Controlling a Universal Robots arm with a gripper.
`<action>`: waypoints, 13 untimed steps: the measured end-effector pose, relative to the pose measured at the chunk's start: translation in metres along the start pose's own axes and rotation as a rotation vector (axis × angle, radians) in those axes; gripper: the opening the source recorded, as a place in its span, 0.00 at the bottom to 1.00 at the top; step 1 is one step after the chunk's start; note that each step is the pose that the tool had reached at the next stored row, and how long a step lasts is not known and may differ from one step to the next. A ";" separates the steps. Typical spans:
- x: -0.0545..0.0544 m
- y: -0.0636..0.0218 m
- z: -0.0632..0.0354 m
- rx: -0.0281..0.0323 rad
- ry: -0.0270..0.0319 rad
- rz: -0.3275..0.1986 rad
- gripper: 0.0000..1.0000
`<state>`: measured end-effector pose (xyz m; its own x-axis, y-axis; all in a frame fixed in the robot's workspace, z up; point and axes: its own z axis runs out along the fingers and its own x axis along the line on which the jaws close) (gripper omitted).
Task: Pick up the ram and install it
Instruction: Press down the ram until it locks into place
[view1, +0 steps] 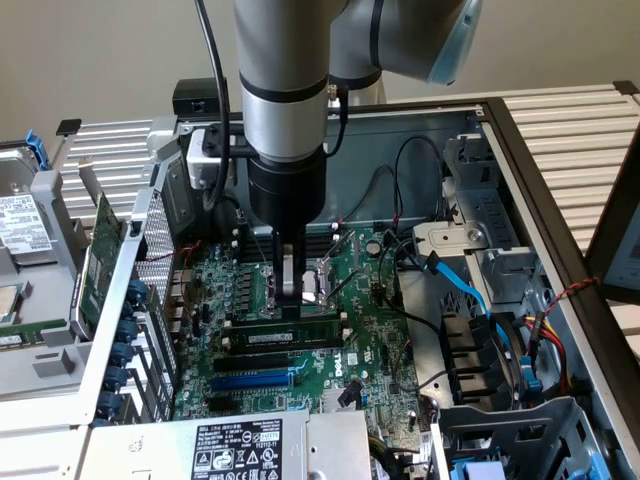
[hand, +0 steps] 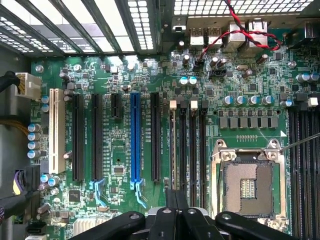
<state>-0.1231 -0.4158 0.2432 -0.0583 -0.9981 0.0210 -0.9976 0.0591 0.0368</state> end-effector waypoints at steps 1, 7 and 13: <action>0.000 0.0003 0.0003 0.0001 0.0000 0.000 0.10; -0.001 0.0017 0.0026 0.0001 0.0029 0.000 0.10; -0.001 0.0022 0.0043 0.0003 0.0037 0.000 0.10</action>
<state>-0.1253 -0.4143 0.2389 -0.0584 -0.9980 0.0247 -0.9976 0.0592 0.0365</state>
